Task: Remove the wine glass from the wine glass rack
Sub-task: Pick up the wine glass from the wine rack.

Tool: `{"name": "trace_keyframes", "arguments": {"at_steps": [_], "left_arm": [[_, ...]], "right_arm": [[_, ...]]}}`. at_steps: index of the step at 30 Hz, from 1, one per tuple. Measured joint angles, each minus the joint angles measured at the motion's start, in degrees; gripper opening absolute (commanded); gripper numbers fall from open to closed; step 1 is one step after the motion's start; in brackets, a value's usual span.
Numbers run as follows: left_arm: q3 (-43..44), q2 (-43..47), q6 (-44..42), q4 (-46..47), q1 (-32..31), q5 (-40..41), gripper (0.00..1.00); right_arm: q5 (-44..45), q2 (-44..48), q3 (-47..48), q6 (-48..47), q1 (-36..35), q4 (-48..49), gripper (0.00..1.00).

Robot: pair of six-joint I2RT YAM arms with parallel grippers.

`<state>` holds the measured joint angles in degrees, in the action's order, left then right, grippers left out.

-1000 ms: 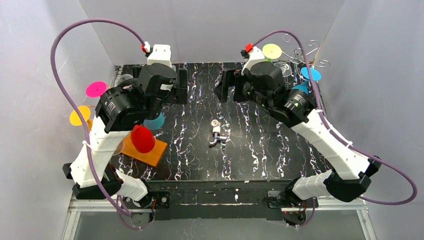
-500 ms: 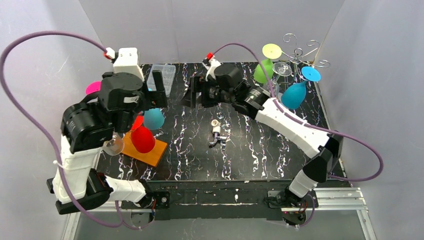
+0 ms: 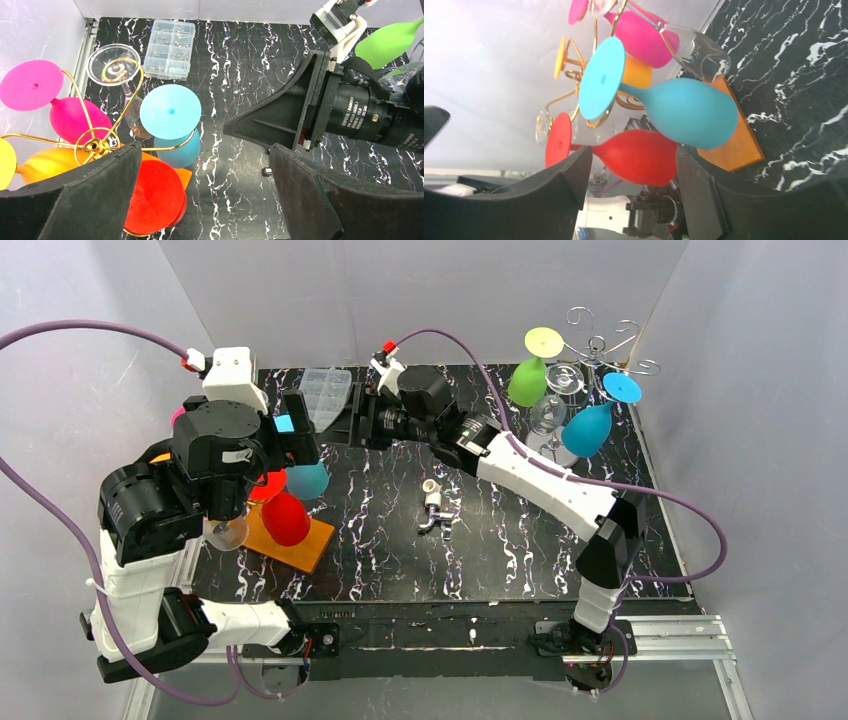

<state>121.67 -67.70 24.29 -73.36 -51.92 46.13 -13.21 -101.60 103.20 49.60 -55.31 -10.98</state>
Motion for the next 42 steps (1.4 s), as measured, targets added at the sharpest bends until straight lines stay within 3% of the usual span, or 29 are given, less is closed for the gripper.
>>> {"name": "trace_keyframes", "arguments": {"at_steps": [5, 14, 28, 42], "left_arm": [[-0.98, 0.96, 0.46, -0.15, 0.0, 0.02, 0.99], [-3.06, 3.43, 1.57, -0.17, 0.0, 0.52, 0.99], [-4.83, 5.31, 1.95, 0.09, 0.0, 1.18, 0.99], [-6.12, 6.32, 2.29, 0.68, 0.0, 1.49, 0.99]], "right_arm": [[-0.04, -3.17, 2.78, 2.99, -0.22, 2.56, 0.57], [-0.44, -9.22, 8.79, 6.36, -0.46, 3.98, 0.52], [-0.7, -11.76, 12.04, 9.92, -1.03, 5.46, 0.41], [-1.07, -13.22, 12.96, 11.78, -1.07, 5.62, 0.2]]}}
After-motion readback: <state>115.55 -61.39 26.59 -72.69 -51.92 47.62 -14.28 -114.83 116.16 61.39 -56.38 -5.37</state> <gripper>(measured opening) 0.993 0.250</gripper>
